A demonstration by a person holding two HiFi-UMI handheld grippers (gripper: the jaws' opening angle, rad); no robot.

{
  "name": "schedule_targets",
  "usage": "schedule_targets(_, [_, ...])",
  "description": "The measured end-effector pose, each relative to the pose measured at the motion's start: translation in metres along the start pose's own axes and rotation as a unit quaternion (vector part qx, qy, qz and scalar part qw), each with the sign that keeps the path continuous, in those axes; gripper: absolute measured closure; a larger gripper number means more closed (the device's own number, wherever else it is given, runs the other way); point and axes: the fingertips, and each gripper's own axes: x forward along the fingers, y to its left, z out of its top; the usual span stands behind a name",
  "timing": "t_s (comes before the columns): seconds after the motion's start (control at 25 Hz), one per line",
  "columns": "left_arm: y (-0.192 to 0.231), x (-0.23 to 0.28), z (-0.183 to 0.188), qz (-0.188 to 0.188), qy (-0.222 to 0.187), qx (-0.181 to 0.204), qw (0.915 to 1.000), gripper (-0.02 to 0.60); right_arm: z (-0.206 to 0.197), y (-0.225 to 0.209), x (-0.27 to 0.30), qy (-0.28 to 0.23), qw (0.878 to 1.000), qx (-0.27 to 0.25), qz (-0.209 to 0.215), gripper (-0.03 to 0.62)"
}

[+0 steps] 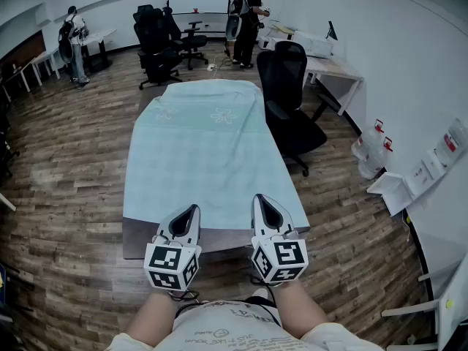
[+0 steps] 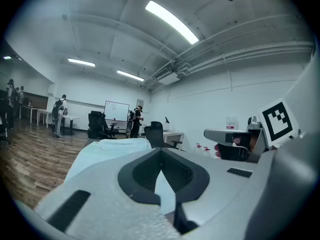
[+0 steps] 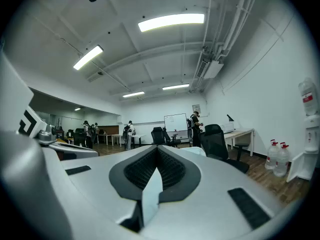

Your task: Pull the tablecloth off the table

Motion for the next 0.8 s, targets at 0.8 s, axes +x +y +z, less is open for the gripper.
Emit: schedule_targets(0.8, [0.012, -0.040, -0.020, -0.007, 0.012, -0.023, 0.9996, 0.571, -0.010, 0.046, -0.024, -0.007, 1.000, -0.003, -0.004, 0.580])
